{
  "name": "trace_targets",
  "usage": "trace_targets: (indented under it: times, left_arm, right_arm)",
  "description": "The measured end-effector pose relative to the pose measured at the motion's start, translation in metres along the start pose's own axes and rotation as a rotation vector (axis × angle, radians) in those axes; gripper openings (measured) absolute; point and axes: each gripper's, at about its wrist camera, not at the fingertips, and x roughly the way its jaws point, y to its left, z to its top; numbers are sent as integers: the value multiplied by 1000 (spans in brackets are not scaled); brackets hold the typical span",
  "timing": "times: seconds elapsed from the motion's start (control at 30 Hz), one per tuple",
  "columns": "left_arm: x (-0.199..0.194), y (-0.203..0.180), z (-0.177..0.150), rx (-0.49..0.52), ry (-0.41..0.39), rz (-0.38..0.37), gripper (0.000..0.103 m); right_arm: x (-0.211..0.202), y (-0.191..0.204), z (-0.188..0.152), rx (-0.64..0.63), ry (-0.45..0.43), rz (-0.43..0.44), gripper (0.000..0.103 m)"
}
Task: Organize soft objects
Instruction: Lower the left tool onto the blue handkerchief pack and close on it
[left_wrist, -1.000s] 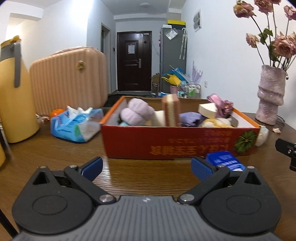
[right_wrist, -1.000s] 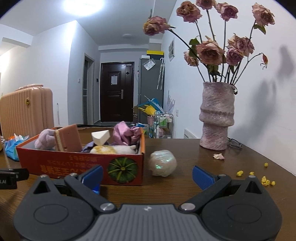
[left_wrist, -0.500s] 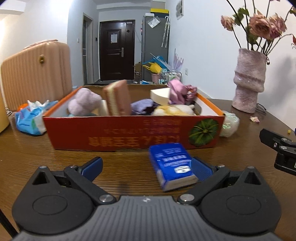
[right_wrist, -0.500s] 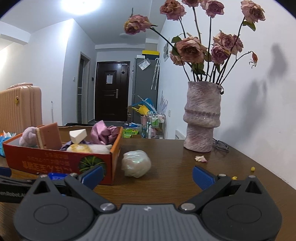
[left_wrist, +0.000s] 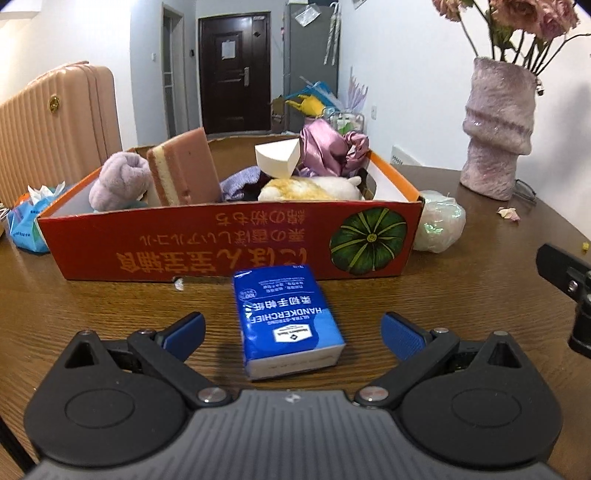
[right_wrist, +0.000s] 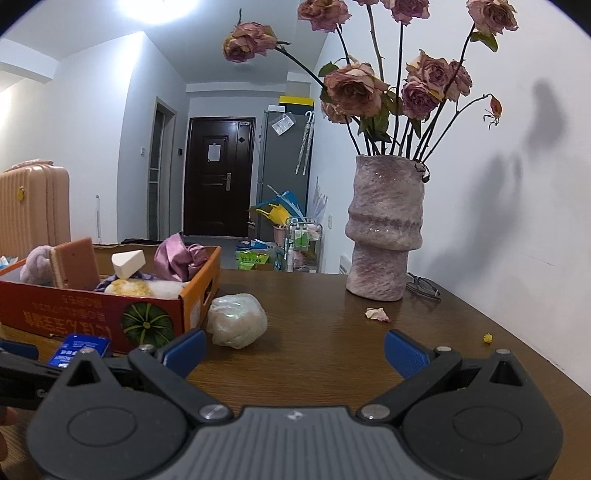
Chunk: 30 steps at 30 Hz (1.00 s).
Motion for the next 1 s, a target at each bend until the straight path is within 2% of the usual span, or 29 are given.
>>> trace_targets:
  times: [0.1,0.23,0.3,0.37,0.57,1.0]
  left_arm:
    - [5,-1,1,-15,21,-2,100]
    - [12,3,2,-29,61,-10,81]
    - [12,4,3,-28,57,-5,75]
    - [12,4,3,-24,51,-11,60]
    - [7,9,5,-23,41,-54,53]
    - [-2,38,14,-39,-28,-51,53]
  right_arm:
    - [1,-3,0,2,4,-3,103]
    - [2,-2,-1,-5,10,-2,103]
    - [3,-1,-1,-9,14,-2,103]
    - [5,-1,-1,-10,18,0,103]
    - [5,-1,-2,-10,22,1,103]
    - [26,0,3,-27,31,38,103]
